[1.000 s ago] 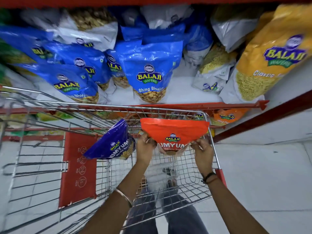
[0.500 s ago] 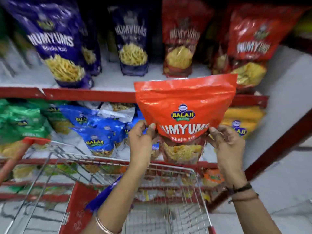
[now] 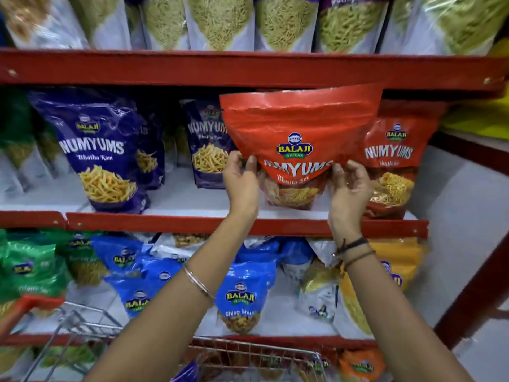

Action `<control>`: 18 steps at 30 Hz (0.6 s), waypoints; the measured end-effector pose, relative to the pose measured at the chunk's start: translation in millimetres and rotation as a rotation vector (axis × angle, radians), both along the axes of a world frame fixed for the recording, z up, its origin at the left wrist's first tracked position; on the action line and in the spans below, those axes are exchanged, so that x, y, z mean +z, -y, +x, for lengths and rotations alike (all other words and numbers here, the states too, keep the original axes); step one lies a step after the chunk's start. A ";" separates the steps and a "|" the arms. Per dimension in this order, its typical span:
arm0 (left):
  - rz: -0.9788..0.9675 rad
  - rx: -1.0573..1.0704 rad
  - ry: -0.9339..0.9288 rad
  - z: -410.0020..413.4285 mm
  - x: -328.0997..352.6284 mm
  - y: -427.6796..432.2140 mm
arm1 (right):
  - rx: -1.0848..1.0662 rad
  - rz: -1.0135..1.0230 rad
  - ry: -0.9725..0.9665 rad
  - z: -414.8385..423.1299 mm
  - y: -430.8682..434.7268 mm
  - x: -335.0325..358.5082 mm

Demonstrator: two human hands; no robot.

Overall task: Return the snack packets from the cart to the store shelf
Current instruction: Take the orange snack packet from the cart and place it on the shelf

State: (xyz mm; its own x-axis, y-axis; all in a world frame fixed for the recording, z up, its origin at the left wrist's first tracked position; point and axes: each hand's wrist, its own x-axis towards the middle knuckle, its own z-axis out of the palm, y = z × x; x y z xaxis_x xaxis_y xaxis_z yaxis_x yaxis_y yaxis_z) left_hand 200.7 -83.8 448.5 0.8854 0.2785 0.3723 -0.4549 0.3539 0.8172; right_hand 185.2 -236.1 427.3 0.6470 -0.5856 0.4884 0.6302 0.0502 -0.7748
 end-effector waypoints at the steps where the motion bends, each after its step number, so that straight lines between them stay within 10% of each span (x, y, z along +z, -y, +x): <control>1: 0.014 0.001 -0.026 10.0 -2.5 2.6 | -0.016 -0.002 -0.019 11.8 3.0 -4.2; 18: 0.392 0.102 -0.161 124.0 -2.3 -0.7 | 0.122 -0.149 -0.195 126.4 28.1 -13.2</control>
State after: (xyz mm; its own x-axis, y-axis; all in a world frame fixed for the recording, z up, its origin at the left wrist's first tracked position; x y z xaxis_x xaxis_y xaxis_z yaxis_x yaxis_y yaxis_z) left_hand 324.7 -83.1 446.2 0.9159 0.2325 0.3271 -0.3276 -0.0378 0.9441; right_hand 311.6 -264.2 414.2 0.7985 -0.4285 0.4227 0.4646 -0.0077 -0.8855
